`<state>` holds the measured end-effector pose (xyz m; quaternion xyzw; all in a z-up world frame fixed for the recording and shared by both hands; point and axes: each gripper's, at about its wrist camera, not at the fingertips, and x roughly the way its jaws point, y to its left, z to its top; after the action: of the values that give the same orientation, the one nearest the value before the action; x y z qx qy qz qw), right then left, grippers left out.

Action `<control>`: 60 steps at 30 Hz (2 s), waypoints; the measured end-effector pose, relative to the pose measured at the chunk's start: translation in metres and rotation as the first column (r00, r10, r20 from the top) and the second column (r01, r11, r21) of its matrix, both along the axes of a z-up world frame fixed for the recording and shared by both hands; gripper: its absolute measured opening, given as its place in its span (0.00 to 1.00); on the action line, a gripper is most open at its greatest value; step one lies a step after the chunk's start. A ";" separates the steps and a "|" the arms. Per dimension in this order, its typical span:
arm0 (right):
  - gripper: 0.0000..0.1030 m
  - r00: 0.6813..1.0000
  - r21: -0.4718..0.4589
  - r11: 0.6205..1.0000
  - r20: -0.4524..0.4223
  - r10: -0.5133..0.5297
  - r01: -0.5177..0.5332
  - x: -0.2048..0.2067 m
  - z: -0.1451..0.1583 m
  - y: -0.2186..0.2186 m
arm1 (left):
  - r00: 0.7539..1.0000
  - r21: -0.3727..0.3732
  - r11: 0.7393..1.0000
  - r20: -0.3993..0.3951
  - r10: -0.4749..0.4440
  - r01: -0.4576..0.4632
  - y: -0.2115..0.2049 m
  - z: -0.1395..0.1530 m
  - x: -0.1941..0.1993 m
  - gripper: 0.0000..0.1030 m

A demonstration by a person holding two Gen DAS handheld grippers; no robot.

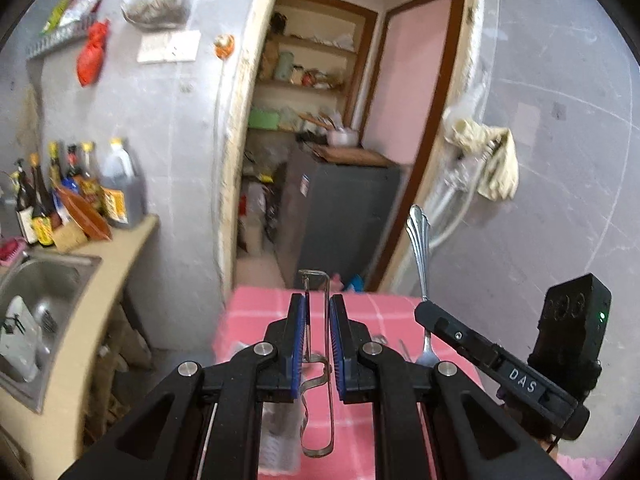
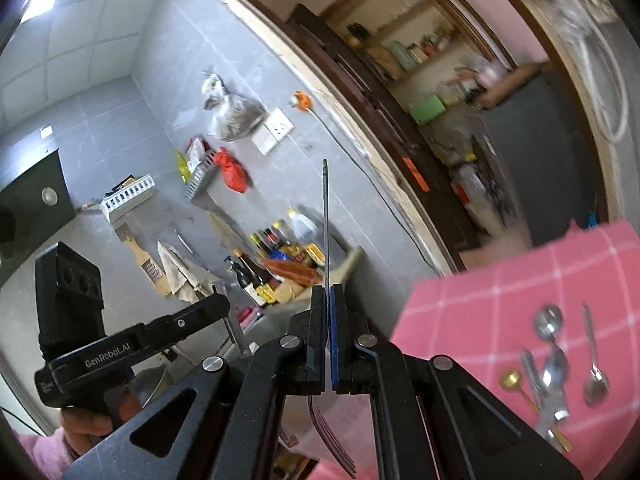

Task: Organize utensils
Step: 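Carry the peeler with the left gripper and drop it into the caddy, then move the left gripper back over the remaining spoons and knife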

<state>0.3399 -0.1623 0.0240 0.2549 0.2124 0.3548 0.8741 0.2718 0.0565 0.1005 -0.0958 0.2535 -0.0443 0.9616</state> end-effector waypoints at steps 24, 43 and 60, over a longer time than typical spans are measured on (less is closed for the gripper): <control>0.02 0.998 0.018 0.999 -0.035 0.044 -0.043 0.028 -0.077 0.087 | 0.996 -0.041 0.996 0.041 0.082 -0.081 0.048 -0.064 0.008 0.12; 0.09 0.989 -0.170 0.977 -0.098 0.110 -0.125 0.015 -0.076 0.063 | 0.998 -0.119 0.993 -0.068 -0.005 -0.003 0.053 -0.080 0.004 0.12; 0.77 0.984 -0.285 0.942 0.050 -0.169 0.176 -0.027 -0.021 -0.011 | 0.995 -0.007 0.995 0.018 0.097 -0.097 0.010 -0.064 -0.028 0.84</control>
<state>0.3129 -0.1737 0.0026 0.1378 0.2277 0.2455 0.9321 0.2435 0.0668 0.0370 -0.1106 0.2397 0.0009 0.9645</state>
